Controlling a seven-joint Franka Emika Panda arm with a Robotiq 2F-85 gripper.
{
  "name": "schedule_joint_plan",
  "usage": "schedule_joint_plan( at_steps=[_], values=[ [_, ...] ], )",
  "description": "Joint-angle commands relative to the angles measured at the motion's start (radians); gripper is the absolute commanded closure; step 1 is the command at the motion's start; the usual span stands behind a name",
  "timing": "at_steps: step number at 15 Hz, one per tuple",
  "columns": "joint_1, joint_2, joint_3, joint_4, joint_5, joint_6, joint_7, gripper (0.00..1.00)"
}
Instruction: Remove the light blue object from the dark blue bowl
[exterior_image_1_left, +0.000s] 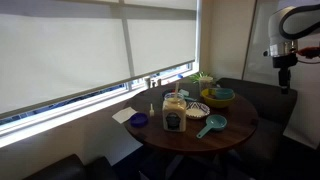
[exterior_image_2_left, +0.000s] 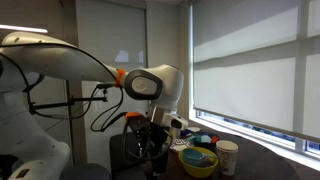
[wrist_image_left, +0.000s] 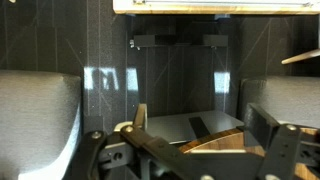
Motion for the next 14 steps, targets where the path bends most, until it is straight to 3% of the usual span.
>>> schedule_joint_plan(
  at_steps=[1,3,8,14],
  values=[
    [-0.004,0.001,0.003,0.001,0.001,-0.001,-0.001,0.00],
    [-0.005,-0.010,0.004,0.000,0.002,0.015,0.005,0.00],
    [-0.037,-0.016,-0.016,0.045,0.033,0.233,0.107,0.00],
    [-0.047,0.045,-0.027,0.178,0.133,0.425,0.233,0.00]
  ],
)
